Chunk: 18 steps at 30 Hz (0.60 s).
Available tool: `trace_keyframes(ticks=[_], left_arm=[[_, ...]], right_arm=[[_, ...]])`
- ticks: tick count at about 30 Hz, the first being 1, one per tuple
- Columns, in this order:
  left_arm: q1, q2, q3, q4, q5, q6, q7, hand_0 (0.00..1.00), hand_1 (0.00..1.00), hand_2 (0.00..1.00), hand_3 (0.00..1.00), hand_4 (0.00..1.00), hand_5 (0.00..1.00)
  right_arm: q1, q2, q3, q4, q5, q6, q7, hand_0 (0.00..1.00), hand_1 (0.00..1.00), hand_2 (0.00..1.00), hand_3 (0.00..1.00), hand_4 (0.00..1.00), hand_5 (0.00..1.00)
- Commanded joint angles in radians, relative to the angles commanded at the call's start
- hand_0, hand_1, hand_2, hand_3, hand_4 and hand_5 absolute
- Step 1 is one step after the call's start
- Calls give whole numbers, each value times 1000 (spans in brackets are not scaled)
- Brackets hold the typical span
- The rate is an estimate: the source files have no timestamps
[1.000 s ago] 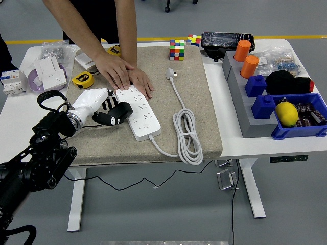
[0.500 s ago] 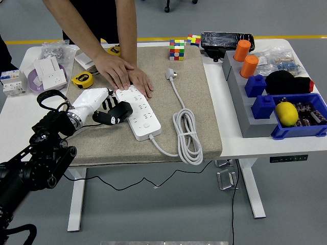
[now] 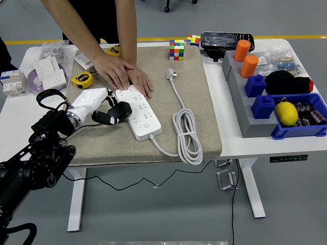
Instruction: Pick up the plug,place it near the board,insert it into the board,press the button
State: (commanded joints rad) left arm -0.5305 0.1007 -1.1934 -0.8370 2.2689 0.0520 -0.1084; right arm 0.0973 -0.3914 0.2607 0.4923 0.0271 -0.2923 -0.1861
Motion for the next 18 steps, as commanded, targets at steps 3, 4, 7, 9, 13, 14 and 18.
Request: trace_keyframes(ticks=[3,4,7,9,13,14,18], left_arm=[[-1,-1,-2,0,0,-4,2,753,836,766,769,998,309],[-1,-1,-3,1,0,-5,2,753,836,766,769,998,309],[-1,-2,-4,2,0,-7,3,753,836,766,769,998,309],[-1,-2,-5,3,0,-8,3,766,851,791,829,998,338],[0,-2,-5,4,0,-11,3,766,851,791,829,998,338],[0,-2,-5,4,0,-11,3,773,862,798,837,998,341],[0,-2,-5,2,0,-15,3,773,862,798,837,998,341]], right_arm=[[1,0,1,-1,4,3,-2,998,926,850,840,998,998],[1,0,2,-1,6,5,-3,998,926,850,840,998,998],[1,0,3,-1,9,8,-5,998,926,850,840,998,998],[0,0,5,-1,10,8,-5,998,927,847,840,998,998],[0,0,5,-2,13,7,-4,998,927,847,840,998,998],[0,0,6,-2,13,7,-4,998,927,848,841,998,998],[0,-1,6,-1,12,6,-3,998,927,848,841,998,998]])
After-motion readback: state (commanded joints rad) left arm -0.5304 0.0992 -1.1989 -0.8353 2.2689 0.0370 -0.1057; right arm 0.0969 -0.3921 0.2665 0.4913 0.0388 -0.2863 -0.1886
